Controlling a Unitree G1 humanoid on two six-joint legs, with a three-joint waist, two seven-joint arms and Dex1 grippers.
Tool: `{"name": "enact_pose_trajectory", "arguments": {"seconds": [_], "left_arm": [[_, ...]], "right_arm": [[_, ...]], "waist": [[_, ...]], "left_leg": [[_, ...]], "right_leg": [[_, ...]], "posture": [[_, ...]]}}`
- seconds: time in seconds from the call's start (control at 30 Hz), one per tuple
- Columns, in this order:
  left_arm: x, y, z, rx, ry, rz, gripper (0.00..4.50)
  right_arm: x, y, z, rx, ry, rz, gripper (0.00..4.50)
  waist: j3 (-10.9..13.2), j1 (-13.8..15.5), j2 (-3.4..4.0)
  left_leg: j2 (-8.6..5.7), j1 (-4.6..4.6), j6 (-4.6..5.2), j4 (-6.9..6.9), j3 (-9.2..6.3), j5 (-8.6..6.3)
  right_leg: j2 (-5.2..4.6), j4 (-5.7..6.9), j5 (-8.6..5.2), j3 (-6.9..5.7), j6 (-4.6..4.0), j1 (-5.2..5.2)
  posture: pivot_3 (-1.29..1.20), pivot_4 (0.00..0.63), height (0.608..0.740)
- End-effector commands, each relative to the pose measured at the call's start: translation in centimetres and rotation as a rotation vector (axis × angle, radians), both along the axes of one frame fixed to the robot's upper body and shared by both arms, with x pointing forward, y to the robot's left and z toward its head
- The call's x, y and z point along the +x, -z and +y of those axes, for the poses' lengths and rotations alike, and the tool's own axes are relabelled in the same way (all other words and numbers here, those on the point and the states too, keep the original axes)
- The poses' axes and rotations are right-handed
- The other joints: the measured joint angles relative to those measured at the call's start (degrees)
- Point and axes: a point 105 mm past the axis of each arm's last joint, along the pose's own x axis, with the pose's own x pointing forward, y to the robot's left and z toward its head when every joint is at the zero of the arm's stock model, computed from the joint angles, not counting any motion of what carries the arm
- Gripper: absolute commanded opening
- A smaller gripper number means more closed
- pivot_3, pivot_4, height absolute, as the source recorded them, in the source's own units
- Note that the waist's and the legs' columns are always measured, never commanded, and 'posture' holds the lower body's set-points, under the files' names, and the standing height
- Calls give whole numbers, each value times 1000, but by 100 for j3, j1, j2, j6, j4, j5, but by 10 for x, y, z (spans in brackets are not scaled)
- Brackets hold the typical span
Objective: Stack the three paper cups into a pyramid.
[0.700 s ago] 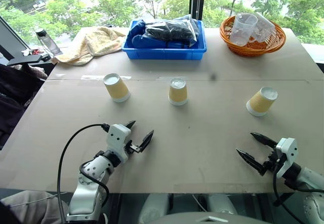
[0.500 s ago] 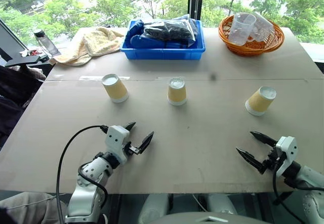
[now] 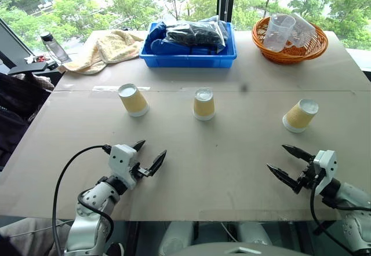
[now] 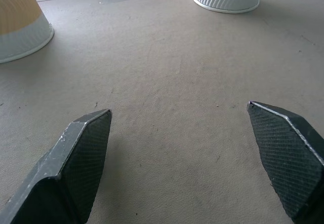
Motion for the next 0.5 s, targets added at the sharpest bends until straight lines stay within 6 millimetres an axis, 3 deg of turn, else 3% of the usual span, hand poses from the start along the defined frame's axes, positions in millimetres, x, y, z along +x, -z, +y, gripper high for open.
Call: {"name": "enact_pose_trajectory", "arguments": {"seconds": [0.03, 0.13, 0.23, 0.37, 0.5], "left_arm": [[2, -12, 2, -15, -7, -46, 4409], [5, -15, 6, -12, -34, -55, 4409], [15, -33, 25, -18, -115, -113, 4409], [30, -66, 59, -50, -282, -223, 4409], [50, -84, 85, -40, -429, -289, 4409]], "right_arm": [[1, -7, 1, 5, -13, -28, 4500], [2, -11, 3, 2, -28, -45, 4500], [-3, -19, 15, 2, -109, -65, 4500], [-10, -50, 41, 96, -251, -105, 4500], [-8, -83, 59, 173, -310, -161, 4500]], "waist": [[0, -3, 0], [0, -6, 1], [1, -7, 0], [1, -11, 1], [-2, -6, -4]], "left_leg": [[0, 0, 0, 0, 0, 0], [0, -1, 0, -2, 0, 0], [0, -2, -1, -1, 0, 0], [3, -12, -15, 0, -3, 8], [0, -58, -24, 16, -3, 14]], "right_leg": [[0, 1, 0, 0, 0, -1], [0, 1, 0, 0, 0, -4], [1, 2, 0, 0, 0, -5], [3, 6, 0, -4, 0, -16], [3, 9, 4, -5, 6, -56]], "posture": [[0, 150, 740], [0, 150, 740], [0, 150, 740], [0, 150, 740], [0, 150, 740]]}}
